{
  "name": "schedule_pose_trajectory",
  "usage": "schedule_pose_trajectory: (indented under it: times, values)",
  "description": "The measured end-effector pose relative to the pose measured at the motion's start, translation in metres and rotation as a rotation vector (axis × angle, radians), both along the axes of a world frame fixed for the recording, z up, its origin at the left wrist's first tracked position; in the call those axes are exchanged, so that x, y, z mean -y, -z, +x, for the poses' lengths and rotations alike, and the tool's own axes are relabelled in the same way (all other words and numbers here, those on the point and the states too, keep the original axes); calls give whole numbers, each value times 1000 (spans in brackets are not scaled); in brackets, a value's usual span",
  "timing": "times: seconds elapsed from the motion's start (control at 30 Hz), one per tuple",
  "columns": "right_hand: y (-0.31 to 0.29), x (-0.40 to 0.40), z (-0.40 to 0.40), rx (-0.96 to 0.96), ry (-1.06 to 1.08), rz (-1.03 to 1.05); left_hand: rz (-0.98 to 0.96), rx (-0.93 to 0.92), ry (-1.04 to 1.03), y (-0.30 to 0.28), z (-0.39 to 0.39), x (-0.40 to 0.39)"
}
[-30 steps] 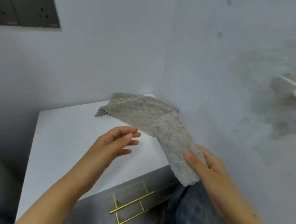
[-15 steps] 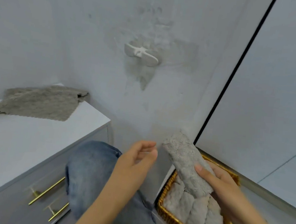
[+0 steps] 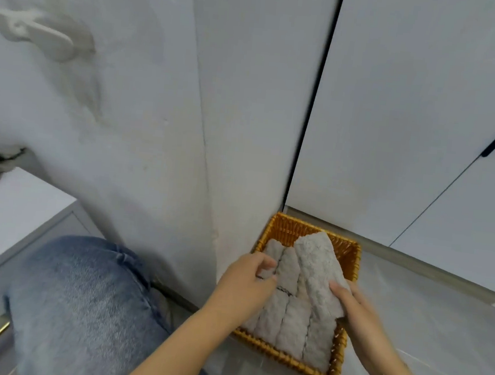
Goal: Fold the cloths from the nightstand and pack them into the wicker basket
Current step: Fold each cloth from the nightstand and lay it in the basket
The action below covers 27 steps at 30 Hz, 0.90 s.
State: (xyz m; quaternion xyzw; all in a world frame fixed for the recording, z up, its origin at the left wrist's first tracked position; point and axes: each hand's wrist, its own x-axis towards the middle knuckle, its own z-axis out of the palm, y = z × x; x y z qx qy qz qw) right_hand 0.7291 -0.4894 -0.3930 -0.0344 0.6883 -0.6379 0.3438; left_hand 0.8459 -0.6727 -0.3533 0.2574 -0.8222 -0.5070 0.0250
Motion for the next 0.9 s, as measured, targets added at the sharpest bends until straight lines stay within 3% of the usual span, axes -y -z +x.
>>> schedule_pose_trajectory:
  times: [0.27,0.53,0.9]
  values:
    - [118,20,-73,147,360,99,-124,176,149,67,-82,11]
    - [190,49,-106,140,315,241,-286,350,307,143,-101,31]
    - [250,63,-119,115,68,336,-235,465,333,199,-67,45]
